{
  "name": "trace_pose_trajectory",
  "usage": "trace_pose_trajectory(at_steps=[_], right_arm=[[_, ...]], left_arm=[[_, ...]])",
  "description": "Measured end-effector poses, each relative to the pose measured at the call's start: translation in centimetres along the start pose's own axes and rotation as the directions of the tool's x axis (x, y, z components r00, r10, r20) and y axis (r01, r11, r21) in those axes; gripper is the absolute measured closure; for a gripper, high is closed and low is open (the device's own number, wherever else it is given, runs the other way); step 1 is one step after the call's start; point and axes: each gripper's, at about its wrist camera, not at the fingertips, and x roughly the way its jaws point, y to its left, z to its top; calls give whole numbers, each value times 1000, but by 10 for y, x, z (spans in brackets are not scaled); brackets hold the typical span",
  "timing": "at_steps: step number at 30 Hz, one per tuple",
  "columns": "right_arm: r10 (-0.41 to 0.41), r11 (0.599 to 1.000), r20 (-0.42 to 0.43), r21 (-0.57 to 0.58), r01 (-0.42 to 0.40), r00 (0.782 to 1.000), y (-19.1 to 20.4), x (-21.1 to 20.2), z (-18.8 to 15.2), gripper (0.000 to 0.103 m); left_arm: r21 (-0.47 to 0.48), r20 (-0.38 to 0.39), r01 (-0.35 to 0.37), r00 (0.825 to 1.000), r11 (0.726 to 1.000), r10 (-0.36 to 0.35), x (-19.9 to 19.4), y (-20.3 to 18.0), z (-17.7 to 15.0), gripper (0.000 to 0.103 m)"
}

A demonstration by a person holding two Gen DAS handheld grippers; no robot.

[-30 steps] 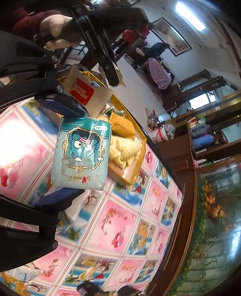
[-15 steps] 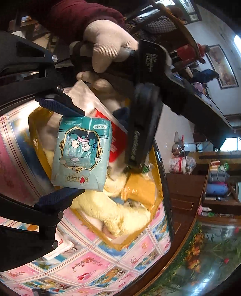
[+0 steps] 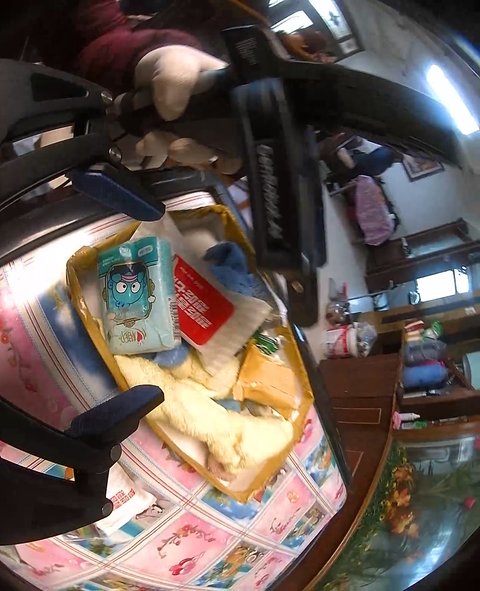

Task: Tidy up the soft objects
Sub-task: 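Carry the sachet and tissue pack over the tray and release both, then move both open tools back over the remaining packets on the table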

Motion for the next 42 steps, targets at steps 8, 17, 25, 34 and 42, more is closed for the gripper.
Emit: trace_pose_trajectory(at_steps=[8,17,25,34,42], right_arm=[[-77,990,42,124,72,996,-30,-29,-28,11],[-148,939,96,326,110,984,-74,-81,-80,11],[-216,877,139,463,129,967,-114,-128,-134,11],[-289,804,169,577,143,942,-150,-165,-180,11],[-337,744,167,650,154,926,-174,-185,-211,11]], left_arm=[[23,32,-170,985,985,169,-19,-17,-13,26],[93,66,-256,966,962,250,-22,-75,-27,20],[195,60,-245,970,950,237,-27,-126,-35,20],[264,45,-240,971,934,237,-27,-157,-42,20],[299,30,-241,969,923,244,-22,-169,-47,20]])
